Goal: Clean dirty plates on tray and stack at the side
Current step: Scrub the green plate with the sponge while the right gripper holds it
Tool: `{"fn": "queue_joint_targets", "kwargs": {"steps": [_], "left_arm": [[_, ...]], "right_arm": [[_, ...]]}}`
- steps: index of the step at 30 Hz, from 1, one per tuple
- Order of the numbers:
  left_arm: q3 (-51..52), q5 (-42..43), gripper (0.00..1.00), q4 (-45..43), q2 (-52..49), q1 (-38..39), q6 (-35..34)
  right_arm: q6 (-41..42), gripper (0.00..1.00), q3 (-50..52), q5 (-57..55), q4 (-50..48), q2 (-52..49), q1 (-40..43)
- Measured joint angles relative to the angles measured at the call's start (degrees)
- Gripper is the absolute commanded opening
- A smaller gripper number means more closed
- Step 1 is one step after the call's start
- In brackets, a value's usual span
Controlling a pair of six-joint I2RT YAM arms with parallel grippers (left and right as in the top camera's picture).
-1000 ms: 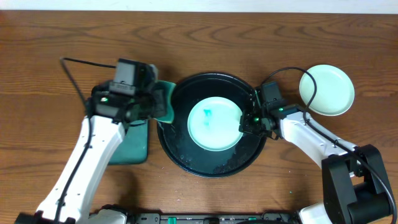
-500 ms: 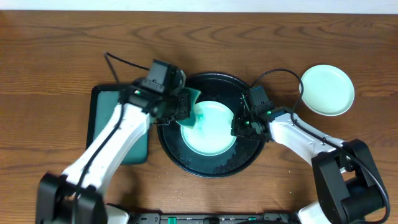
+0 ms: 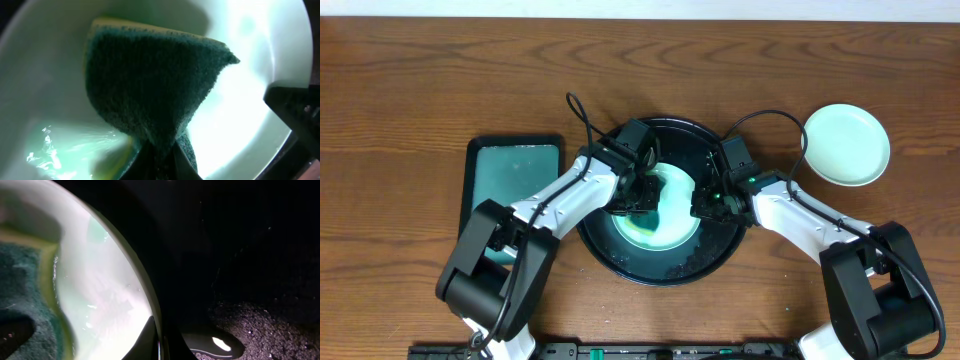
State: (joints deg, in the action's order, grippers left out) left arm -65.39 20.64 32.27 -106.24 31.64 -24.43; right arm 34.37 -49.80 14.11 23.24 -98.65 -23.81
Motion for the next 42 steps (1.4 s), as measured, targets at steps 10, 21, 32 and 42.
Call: {"fn": "queue_joint_targets", "kwargs": {"steps": [10, 21, 32, 42], "left_arm": [[0.0, 11.2, 0.07, -10.7, -2.6, 3.1, -3.8], [-0.5, 5.2, 0.07, -7.2, -2.1, -0.3, -5.7], [-1.8, -5.0, 0.07, 2.4, -1.0, -6.0, -4.9], [-2.4, 0.3, 0.07, 4.7, -1.0, -3.8, -0.8]], "right_arm": [[0.0, 0.02, -0.1, 0.1, 0.0, -0.1, 0.0], [0.8, 0.02, -0.4, 0.6, 0.7, -0.3, 0.0], [1.2, 0.02, -0.4, 1.0, 0.8, -0.3, 0.0], [1.2, 0.02, -0.4, 0.9, 0.7, -0.3, 0.0]]}}
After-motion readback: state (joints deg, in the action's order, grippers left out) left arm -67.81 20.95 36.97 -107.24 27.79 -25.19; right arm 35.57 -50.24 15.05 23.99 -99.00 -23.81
